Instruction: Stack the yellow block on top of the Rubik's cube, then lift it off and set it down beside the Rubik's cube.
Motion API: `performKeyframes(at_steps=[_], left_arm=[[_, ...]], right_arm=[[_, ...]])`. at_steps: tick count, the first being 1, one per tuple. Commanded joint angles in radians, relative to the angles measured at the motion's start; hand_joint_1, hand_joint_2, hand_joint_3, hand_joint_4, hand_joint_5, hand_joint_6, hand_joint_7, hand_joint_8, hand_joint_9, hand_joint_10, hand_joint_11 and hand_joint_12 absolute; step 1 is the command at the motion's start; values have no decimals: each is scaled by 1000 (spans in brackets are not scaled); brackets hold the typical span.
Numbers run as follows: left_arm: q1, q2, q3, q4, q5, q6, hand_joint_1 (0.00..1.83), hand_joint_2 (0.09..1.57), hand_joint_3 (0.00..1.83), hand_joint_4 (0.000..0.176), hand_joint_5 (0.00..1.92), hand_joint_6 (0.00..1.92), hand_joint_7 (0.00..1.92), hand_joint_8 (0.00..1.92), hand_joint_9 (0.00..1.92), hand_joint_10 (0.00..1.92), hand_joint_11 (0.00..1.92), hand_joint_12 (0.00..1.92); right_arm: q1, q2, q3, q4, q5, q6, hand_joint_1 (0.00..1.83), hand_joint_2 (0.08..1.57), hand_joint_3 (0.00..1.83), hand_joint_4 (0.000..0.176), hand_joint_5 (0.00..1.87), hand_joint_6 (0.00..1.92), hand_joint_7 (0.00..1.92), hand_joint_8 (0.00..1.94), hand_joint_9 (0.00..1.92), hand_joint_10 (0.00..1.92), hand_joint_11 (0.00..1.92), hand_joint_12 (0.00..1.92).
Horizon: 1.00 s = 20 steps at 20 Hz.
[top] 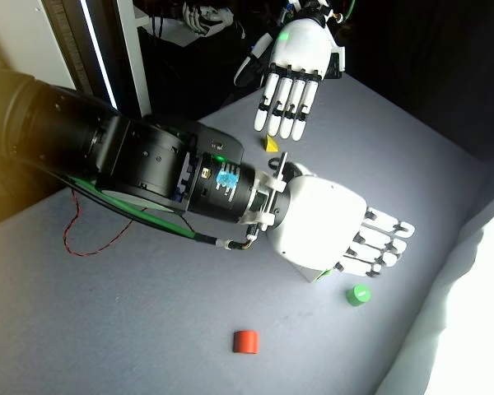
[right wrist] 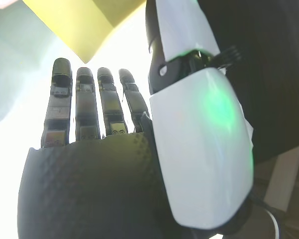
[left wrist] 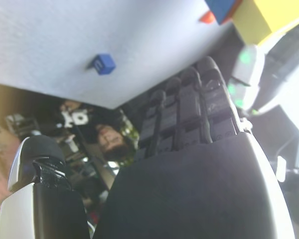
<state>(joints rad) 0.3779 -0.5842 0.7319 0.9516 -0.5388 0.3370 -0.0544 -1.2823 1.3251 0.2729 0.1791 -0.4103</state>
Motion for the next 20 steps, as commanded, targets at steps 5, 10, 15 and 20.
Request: performKeyframes(at_steps=[5,10,15,20], left_arm=[[-50,-32,26,112,-69,-160,258,1070,0,0,44,0,78,1,89,2,0,283],[-62,-33,25,112,-66,-161,218,1084,4,0,31,0,84,2,99,3,0,310],[-64,-33,30,123,-66,-169,189,1098,1,0,16,0,53,0,67,1,0,235],[-77,-39,32,131,-66,-169,167,1100,1,0,41,2,80,1,95,1,0,297]], right_arm=[[-5,-4,10,-5,141,24,1171,1038,0,0,39,3,5,2,3,1,0,375],[-28,-20,24,-6,139,24,1192,1036,0,0,14,0,0,0,1,1,0,393],[-54,-31,38,-7,139,24,1203,1028,0,0,34,8,28,6,32,5,0,569],[-55,-31,45,-7,138,26,1182,1073,0,0,136,25,176,26,148,48,0,848]])
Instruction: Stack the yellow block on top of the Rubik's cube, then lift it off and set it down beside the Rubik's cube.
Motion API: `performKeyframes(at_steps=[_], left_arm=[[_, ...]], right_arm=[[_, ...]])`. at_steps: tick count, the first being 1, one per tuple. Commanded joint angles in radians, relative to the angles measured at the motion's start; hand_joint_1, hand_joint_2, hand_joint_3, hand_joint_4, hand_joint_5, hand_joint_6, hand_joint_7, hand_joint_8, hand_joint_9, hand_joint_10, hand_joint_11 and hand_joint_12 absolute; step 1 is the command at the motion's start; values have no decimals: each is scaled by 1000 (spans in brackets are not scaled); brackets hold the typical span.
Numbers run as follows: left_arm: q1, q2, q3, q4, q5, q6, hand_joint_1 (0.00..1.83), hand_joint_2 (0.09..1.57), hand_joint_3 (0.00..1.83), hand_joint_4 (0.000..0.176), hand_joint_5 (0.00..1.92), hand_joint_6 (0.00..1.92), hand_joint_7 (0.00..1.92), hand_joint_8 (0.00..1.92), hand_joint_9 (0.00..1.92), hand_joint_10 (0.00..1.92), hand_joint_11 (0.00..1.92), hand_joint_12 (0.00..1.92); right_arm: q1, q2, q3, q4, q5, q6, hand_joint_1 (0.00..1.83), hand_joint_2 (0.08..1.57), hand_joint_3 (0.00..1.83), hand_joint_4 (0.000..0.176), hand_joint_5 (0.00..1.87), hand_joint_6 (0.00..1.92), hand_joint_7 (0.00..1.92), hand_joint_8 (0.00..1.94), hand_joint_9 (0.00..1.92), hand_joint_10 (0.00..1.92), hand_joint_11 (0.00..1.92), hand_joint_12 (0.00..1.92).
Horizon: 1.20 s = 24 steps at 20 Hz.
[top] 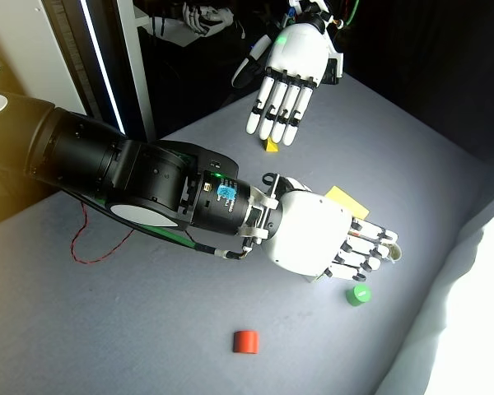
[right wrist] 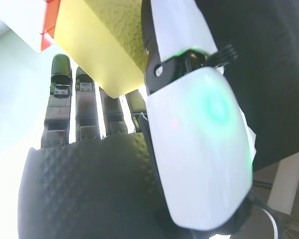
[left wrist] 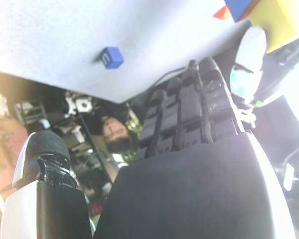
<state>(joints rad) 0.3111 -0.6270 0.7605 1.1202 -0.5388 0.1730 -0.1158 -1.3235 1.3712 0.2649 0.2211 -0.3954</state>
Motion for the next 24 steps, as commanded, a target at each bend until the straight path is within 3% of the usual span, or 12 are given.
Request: performKeyframes(at_steps=[1,3,4,6,7,8,13,19,24], left_arm=[[-14,3,4,-34,-65,-5,185,1099,0,0,50,3,85,2,103,2,0,332],[-23,1,2,-32,-57,-5,200,1101,0,0,21,0,63,3,85,3,0,291],[-25,1,2,-32,-57,-7,226,1099,0,0,32,3,75,5,96,5,0,323],[-29,1,2,-36,-54,-13,189,1113,2,0,0,0,33,2,51,1,0,199],[-30,1,1,-39,-54,-14,204,1103,0,0,12,0,58,2,75,2,0,253],[-31,1,1,-39,-54,-15,216,1100,0,0,38,3,83,4,101,6,0,318],[-35,2,-1,-39,-54,-25,221,1108,0,0,42,0,85,2,99,2,0,308],[-35,2,-1,-37,-54,-25,211,1116,1,0,68,3,114,5,130,5,0,379],[-36,4,-2,-31,-54,-25,180,1131,3,0,18,0,56,1,75,1,0,232]], right_arm=[[6,10,-1,1,96,11,1152,1092,0,0,205,48,248,44,206,80,0,940],[6,11,-1,1,96,11,1226,1104,0,0,476,199,553,138,327,644,0,1428],[7,11,-1,1,97,11,1234,1105,0,0,521,301,628,216,357,820,0,1557],[9,12,0,1,99,11,1199,1123,4,0,591,584,708,609,492,1057,90,1665],[11,12,0,1,101,11,1213,1199,5,0,619,1184,886,1119,639,1160,206,1705],[12,12,0,1,101,11,1210,1223,4,0,626,1318,903,1273,687,1240,257,1742],[29,25,-3,-6,108,13,1210,1186,0,0,766,1187,940,1248,731,1276,304,1739],[39,82,-47,-116,154,15,1205,1191,0,0,757,1207,929,1254,707,1244,305,1707],[44,163,-87,-168,158,22,1206,1188,0,0,769,1187,926,1262,698,1259,331,1688]])
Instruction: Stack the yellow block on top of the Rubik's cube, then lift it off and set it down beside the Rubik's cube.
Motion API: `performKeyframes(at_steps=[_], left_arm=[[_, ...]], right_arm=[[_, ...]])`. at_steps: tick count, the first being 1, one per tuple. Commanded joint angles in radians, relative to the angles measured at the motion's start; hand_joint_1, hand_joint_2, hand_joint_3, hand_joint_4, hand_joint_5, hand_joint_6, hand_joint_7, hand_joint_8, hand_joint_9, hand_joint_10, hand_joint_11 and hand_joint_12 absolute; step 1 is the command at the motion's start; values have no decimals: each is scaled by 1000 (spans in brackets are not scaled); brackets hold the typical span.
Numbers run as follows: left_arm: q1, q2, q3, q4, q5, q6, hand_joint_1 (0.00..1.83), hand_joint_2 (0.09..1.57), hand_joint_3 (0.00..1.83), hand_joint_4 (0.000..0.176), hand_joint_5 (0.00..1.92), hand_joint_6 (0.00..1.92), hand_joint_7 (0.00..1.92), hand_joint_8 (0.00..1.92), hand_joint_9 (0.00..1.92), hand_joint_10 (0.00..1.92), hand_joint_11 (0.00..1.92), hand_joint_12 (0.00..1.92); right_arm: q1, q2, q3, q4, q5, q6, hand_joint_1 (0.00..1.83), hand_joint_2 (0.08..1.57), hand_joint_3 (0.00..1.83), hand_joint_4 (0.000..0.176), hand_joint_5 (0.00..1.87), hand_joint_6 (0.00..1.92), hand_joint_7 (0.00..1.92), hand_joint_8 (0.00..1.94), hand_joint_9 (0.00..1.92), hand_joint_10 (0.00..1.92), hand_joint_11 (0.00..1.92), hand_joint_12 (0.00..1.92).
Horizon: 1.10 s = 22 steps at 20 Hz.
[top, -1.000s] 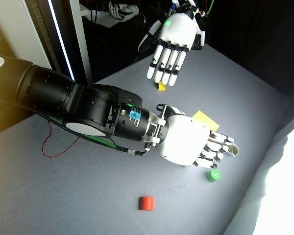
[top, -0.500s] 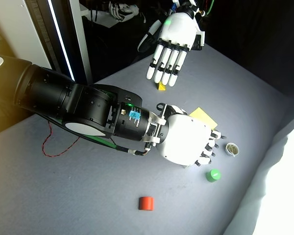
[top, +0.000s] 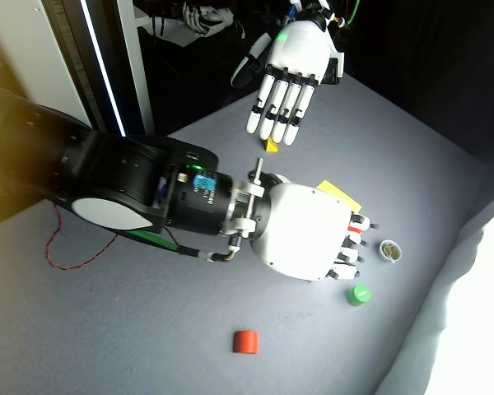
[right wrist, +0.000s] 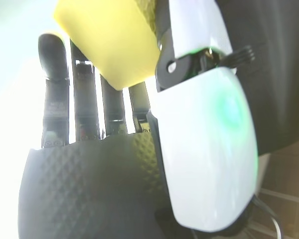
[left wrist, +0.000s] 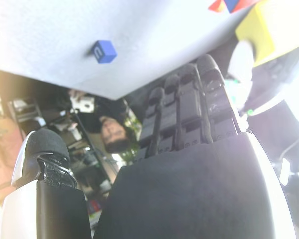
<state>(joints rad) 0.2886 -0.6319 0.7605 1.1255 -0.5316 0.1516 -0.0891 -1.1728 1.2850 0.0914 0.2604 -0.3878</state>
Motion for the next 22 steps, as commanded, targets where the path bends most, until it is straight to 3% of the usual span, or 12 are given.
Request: performKeyframes(at_steps=[1,4,9,11,14,16,22], left_arm=[[-14,10,-3,-36,-61,-3,204,1125,0,0,19,1,64,2,89,3,0,268],[-14,11,-4,-35,-61,-3,147,1133,2,0,9,0,66,0,90,0,0,276],[-16,14,-6,-35,-61,-6,200,1134,2,0,26,2,69,0,90,0,0,293],[-16,14,-6,-25,-61,-16,200,1135,1,0,26,1,69,1,93,1,0,310],[-17,15,-5,-11,-61,-31,195,1141,1,0,9,1,52,4,68,4,0,240],[-17,16,-4,-8,-61,-33,221,1133,0,0,46,5,84,6,103,7,0,332],[-20,16,-3,-8,-61,-34,202,1136,0,0,22,1,71,3,83,1,0,284]], right_arm=[[18,21,-7,5,117,23,1203,1188,0,0,776,1187,921,1259,697,1251,330,1686],[37,90,-66,2,115,35,1198,1191,0,0,769,1199,915,1265,682,1255,309,1703],[18,205,-167,-10,87,36,1209,1175,0,0,793,1159,945,1219,708,1229,321,1703],[-32,249,-209,-10,119,49,1210,1176,0,0,788,1164,945,1219,709,1229,322,1704],[-137,277,-232,-65,236,176,1211,1167,0,0,817,1129,951,1203,721,1239,345,1698],[-208,277,-235,-65,287,188,1206,1176,0,0,799,1154,936,1234,713,1262,336,1709],[-403,260,-237,-63,486,192,1207,1166,0,0,844,1098,938,1226,731,1264,364,1706]])
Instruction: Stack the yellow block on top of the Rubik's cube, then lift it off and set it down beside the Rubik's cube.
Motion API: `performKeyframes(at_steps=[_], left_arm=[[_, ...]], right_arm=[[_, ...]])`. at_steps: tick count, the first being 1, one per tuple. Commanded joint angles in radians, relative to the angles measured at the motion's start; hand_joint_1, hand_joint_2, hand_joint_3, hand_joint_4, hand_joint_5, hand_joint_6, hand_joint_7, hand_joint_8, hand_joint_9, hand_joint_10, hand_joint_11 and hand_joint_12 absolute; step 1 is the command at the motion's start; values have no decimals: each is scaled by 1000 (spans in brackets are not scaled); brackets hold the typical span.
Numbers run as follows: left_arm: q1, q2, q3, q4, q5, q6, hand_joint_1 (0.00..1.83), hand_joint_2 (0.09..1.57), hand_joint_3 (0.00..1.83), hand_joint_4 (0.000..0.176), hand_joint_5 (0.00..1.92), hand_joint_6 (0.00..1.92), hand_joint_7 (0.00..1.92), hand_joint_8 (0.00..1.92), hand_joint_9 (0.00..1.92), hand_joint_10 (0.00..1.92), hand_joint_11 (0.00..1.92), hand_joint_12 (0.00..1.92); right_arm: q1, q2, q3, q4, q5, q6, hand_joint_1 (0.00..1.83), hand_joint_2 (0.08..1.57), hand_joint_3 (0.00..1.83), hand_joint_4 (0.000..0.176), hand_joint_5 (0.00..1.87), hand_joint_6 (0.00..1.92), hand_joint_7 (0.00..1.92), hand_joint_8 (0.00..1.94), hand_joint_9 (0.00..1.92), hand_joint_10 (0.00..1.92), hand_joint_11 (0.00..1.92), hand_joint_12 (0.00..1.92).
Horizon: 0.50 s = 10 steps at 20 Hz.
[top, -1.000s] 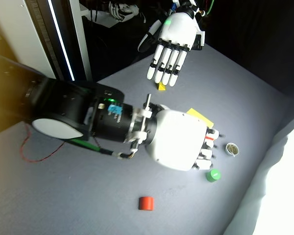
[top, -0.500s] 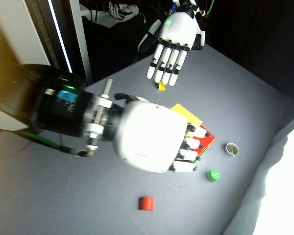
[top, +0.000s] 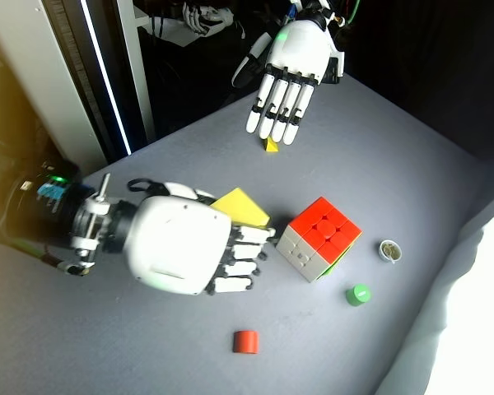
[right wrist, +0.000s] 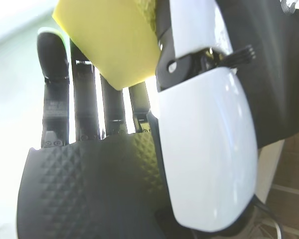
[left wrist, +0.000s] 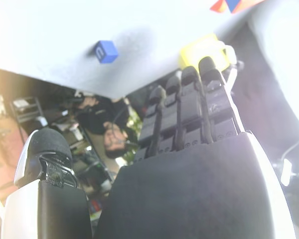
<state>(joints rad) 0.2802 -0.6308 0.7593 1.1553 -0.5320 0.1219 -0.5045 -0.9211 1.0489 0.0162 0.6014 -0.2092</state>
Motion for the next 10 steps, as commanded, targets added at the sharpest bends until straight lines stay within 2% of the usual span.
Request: performKeyframes(at_steps=[1,4,6,8,10], left_arm=[[-11,15,-2,-37,-61,-5,205,1136,0,0,51,1,103,4,113,4,0,363],[-12,14,-1,-37,-61,-9,164,1145,2,0,20,0,74,4,98,3,0,297],[-14,14,1,-37,-61,-11,201,1145,0,0,41,7,92,8,113,7,0,331],[-15,15,2,-37,-61,-15,184,1149,2,0,31,2,78,3,95,2,0,277],[-16,15,2,-37,-61,-16,205,1149,2,0,45,2,88,3,109,5,0,310]], right_arm=[[-4,3,-1,12,162,13,1214,1160,0,0,850,1078,955,1208,744,1255,360,1699],[-20,-25,3,38,192,-35,1213,1165,2,0,819,1124,954,1211,749,1282,365,1730],[-23,-56,23,39,191,-45,1205,1162,0,0,851,1099,939,1212,736,1268,350,1722],[-39,-87,45,39,191,-61,1205,1159,0,0,869,1083,935,1208,738,1252,357,1693],[-63,-115,68,41,194,-65,1194,1183,4,0,819,1136,893,1293,696,1294,302,1744]])
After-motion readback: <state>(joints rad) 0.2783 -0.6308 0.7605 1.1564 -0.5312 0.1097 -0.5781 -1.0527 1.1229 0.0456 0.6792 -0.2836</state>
